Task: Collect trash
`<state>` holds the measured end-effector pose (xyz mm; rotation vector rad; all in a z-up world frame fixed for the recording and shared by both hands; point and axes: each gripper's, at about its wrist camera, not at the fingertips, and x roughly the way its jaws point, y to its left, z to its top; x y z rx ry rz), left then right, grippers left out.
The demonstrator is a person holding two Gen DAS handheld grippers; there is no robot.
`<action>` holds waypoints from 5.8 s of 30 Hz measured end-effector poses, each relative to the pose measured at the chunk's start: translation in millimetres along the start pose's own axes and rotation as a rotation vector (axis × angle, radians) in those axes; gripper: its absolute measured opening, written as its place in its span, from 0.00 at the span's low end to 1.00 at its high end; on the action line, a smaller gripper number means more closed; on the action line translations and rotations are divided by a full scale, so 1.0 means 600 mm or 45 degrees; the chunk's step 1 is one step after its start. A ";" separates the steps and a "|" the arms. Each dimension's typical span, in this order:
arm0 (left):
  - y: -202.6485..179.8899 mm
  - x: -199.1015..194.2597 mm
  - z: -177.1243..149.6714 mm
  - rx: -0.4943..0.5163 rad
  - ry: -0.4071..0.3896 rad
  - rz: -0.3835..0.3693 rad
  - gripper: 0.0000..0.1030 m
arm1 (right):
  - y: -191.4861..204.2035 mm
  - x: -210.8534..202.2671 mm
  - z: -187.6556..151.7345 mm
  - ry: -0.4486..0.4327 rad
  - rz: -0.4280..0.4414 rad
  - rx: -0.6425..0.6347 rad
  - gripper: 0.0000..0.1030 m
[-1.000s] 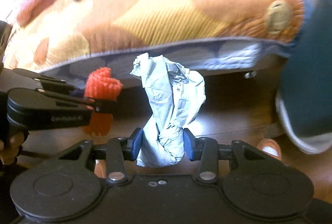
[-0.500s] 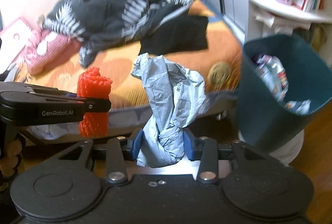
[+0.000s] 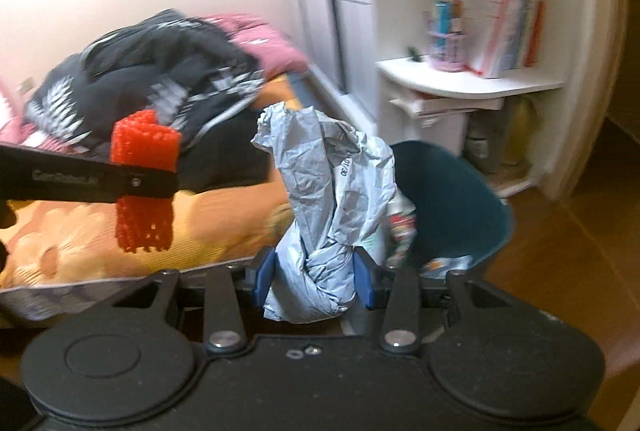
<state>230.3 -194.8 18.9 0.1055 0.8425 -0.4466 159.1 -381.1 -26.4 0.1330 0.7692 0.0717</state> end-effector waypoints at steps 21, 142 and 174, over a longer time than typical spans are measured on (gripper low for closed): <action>-0.149 0.283 0.084 0.091 0.206 -0.066 0.20 | -0.164 0.200 0.037 0.181 -0.142 0.017 0.40; -0.102 -0.103 -0.106 -0.053 -0.238 -0.080 1.00 | -0.021 -0.181 -0.052 -0.276 0.000 0.084 0.51; -0.088 -0.100 -0.111 -0.091 -0.221 -0.061 1.00 | -0.010 -0.172 -0.052 -0.225 -0.019 0.046 0.51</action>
